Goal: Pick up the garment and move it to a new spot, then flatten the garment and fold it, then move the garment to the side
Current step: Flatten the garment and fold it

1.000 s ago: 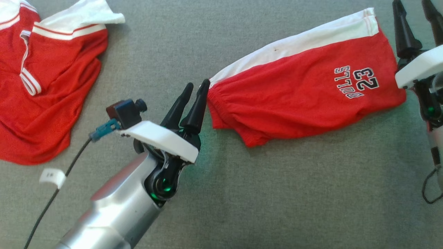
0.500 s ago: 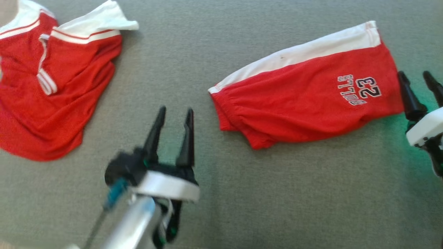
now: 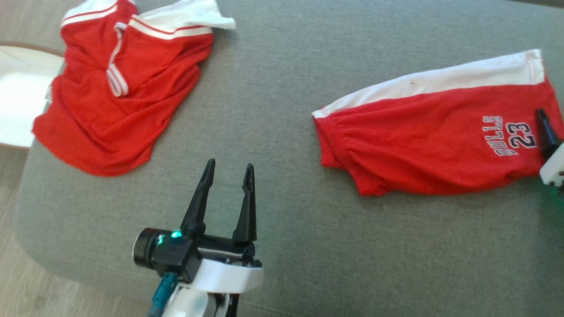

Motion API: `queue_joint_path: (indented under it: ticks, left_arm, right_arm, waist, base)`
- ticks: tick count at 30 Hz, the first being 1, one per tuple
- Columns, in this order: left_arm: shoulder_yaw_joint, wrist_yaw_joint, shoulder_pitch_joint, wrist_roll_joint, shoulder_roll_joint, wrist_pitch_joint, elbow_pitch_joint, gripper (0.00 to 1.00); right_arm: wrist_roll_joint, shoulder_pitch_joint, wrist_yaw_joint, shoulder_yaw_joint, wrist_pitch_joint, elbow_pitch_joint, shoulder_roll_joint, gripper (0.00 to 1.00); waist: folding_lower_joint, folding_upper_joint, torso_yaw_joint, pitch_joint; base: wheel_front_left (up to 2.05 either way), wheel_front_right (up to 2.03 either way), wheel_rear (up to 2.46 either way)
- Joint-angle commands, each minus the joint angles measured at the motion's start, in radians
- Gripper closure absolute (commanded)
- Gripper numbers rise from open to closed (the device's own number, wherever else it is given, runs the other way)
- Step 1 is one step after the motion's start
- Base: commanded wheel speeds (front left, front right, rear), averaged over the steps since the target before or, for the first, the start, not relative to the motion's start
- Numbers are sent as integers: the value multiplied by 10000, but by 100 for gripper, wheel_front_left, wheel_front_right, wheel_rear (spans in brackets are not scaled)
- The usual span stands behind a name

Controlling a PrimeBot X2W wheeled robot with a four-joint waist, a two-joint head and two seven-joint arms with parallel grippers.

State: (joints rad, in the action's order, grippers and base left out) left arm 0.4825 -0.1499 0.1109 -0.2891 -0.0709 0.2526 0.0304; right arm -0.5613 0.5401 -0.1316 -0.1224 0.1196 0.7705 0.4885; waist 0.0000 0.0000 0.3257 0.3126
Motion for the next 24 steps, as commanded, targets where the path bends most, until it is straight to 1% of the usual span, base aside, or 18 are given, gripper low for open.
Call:
queue_joint_path:
  ticks: [1, 4, 5, 6, 9, 15, 18, 24]
  left_arm:
    - [-440, 66, 37, 109, 90, 90, -320, 0]
    - [-502, 120, 2, 166, 125, 91, -319, 0]
    - [-540, 143, -6, 185, 139, 91, -318, 0]
    - [-581, 160, -11, 204, 151, 91, -316, 0]
    - [-694, 219, -9, 251, 176, 91, -305, 0]
    - [-886, 368, 42, 364, 197, 91, -249, 0]
    - [-983, 407, 11, 432, 201, 91, -233, 0]
    - [-1057, 473, 46, 505, 204, 91, -258, 0]
  right_arm:
    - [103, 145, 9, -97, 78, 162, 231, 0]
    - [11, 256, 9, -213, 198, 407, 160, 2]
    - [-79, 298, 9, -296, 278, 469, 124, 58]
    - [-173, 329, 9, -411, 350, 479, 96, 99]
    - [-437, 411, 9, -674, 377, 416, 97, 100]
    - [-635, 544, 9, -829, -203, 469, 389, 100]
    - [-656, 545, 9, -855, -340, 547, 649, 100]
    - [-624, 495, 9, -761, -451, 679, 1398, 100]
  waist:
    - [0, 0, 152, -58]
    - [0, 0, 187, -58]
    - [0, 0, 187, -53]
    - [0, 0, 168, -46]
    - [0, 0, 10, -45]
    - [0, 0, -622, -253]
    - [0, 0, -1058, -382]
    - [0, 0, -1827, -330]
  base:
    - [0, 0, 0]
    - [0, 0, 0]
    - [0, 0, 0]
    - [0, 0, 0]
    - [0, 0, 0]
    - [0, 0, 0]
    - [0, 0, 0]
    - [0, 0, 0]
